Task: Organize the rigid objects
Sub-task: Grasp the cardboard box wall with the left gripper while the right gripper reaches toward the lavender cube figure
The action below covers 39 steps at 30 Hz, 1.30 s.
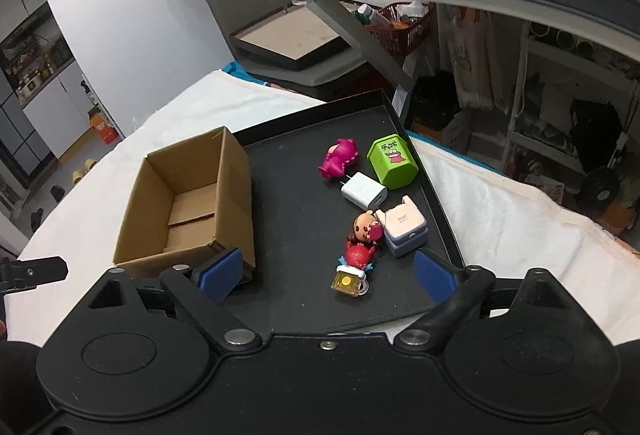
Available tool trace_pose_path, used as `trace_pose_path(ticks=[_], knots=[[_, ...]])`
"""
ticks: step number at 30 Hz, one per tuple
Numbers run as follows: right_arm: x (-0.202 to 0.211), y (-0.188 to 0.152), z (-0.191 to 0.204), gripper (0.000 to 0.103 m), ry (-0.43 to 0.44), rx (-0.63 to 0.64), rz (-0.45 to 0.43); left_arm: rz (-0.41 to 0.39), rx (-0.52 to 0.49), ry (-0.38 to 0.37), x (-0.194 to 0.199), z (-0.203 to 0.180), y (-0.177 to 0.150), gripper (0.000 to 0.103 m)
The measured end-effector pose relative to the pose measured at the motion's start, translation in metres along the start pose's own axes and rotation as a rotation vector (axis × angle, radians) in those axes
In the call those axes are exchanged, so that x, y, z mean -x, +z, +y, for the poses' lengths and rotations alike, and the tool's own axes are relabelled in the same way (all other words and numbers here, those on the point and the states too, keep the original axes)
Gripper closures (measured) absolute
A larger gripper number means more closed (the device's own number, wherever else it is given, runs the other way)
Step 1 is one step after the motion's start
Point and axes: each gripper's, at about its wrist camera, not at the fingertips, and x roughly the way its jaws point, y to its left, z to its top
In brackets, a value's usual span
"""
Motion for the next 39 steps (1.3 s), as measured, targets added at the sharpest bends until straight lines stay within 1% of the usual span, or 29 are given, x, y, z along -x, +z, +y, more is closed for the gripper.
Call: trace_pose_path(ticks=[4, 6, 8, 9, 10, 11, 12, 13, 15, 16, 21, 24, 28, 33, 37, 39], knots=[[-0.022, 0.001, -0.005, 0.021, 0.002, -0.012, 0.014, 0.012, 0.012, 0.004, -0.019, 0.006, 0.003, 0.014], [-0.033, 0.001, -0.008, 0.021, -0.005, -0.025, 0.0, 0.028, 0.019, 0.014, -0.028, 0.009, 0.004, 0.02], [-0.043, 0.0, -0.014, 0.021, -0.007, -0.03, -0.013, 0.042, 0.029, 0.027, -0.037, 0.012, 0.006, 0.025], [-0.048, 0.0, -0.019, 0.023, -0.007, -0.035, -0.016, 0.048, 0.034, 0.033, -0.041, 0.013, 0.006, 0.027], [-0.053, -0.001, -0.023, 0.028, -0.006, -0.045, -0.014, 0.051, 0.037, 0.038, -0.045, 0.013, 0.007, 0.028], [-0.058, -0.001, -0.027, 0.03, -0.006, -0.052, -0.01, 0.058, 0.044, 0.045, -0.049, 0.014, 0.007, 0.03], [-0.062, -0.002, -0.032, 0.036, -0.015, -0.057, -0.009, 0.062, 0.05, 0.048, -0.052, 0.015, 0.007, 0.031], [-0.066, -0.003, -0.036, 0.043, -0.033, -0.063, -0.005, 0.066, 0.056, 0.05, -0.056, 0.016, 0.008, 0.031], [-0.071, -0.005, -0.044, 0.051, -0.05, -0.076, -0.001, 0.074, 0.067, 0.058, -0.063, 0.016, 0.009, 0.033], [-0.073, -0.005, -0.047, 0.054, -0.055, -0.084, -0.001, 0.076, 0.069, 0.062, -0.066, 0.016, 0.01, 0.033], [-0.089, -0.005, -0.055, 0.054, -0.087, -0.088, -0.002, 0.094, 0.066, 0.078, -0.079, 0.014, 0.013, 0.041], [-0.102, -0.004, -0.054, 0.059, -0.088, -0.07, 0.018, 0.107, 0.064, 0.099, -0.09, 0.013, 0.018, 0.044], [-0.117, -0.002, -0.052, 0.059, -0.099, -0.043, 0.041, 0.117, 0.065, 0.125, -0.102, 0.015, 0.023, 0.049], [-0.135, -0.001, -0.048, 0.06, -0.136, -0.011, 0.065, 0.151, 0.069, 0.13, -0.117, 0.019, 0.023, 0.061], [-0.143, -0.002, -0.041, 0.059, -0.15, 0.033, 0.077, 0.172, 0.085, 0.122, -0.126, 0.021, 0.021, 0.065], [-0.146, -0.002, -0.039, 0.059, -0.173, 0.056, 0.088, 0.181, 0.084, 0.121, -0.129, 0.021, 0.019, 0.071]])
